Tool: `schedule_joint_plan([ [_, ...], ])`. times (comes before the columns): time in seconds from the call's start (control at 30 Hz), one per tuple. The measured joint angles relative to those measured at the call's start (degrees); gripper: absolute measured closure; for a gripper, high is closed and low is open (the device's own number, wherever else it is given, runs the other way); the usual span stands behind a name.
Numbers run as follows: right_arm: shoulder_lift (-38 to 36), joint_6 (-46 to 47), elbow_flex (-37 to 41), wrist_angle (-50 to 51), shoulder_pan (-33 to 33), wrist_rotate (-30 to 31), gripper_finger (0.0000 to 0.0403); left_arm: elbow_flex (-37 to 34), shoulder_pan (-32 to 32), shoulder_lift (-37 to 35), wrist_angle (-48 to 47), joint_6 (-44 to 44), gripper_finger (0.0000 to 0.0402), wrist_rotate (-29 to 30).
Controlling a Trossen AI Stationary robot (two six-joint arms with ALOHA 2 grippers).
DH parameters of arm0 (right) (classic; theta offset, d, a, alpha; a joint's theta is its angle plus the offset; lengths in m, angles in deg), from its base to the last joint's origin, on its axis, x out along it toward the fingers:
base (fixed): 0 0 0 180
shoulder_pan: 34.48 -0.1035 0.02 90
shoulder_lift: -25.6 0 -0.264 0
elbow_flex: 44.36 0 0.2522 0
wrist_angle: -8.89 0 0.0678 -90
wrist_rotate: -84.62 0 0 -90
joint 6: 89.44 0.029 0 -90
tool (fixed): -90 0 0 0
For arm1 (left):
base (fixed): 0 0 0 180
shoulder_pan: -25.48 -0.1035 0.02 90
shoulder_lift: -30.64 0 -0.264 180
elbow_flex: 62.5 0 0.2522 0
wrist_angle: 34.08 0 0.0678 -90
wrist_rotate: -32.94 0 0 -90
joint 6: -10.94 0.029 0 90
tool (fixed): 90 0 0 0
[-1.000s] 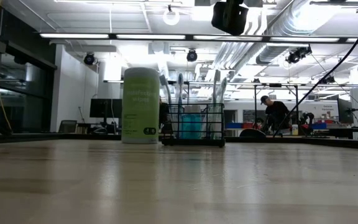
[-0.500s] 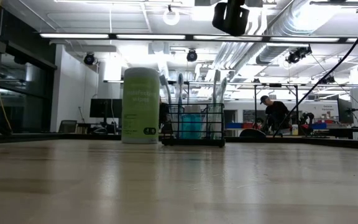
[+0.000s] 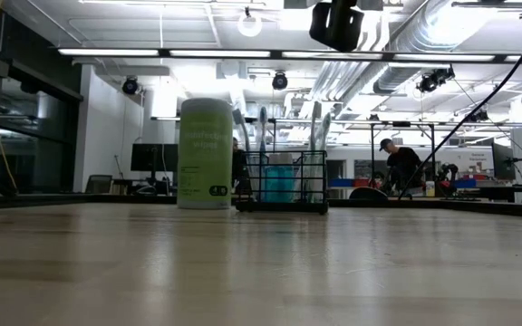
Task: Pick & Place toothbrushing station
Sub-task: Put the blue toothbrush into the mesh organizer
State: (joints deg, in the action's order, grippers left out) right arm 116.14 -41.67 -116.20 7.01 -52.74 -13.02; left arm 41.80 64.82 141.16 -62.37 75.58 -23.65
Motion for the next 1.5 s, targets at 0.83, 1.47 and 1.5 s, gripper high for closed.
schedule_joint_plan([
  [0.83, 0.09, -19.91, -0.04, 2.51, 9.20, 2.02, 0.0390, 0.00, 4.00, 0.00, -0.99, -31.88, 0.0265, -0.37],
  [1.47, 0.09, -45.94, -0.04, -4.65, 17.11, 13.76, 0.0390, 0.00, 5.69, 0.00, -8.17, -52.80, 0.0265, 0.83],
  [1.5, 0.09, -46.53, -0.04, -5.46, 17.62, 13.77, 0.0390, 0.00, 5.90, 0.00, -8.61, -53.50, 0.0265, 1.49],
])
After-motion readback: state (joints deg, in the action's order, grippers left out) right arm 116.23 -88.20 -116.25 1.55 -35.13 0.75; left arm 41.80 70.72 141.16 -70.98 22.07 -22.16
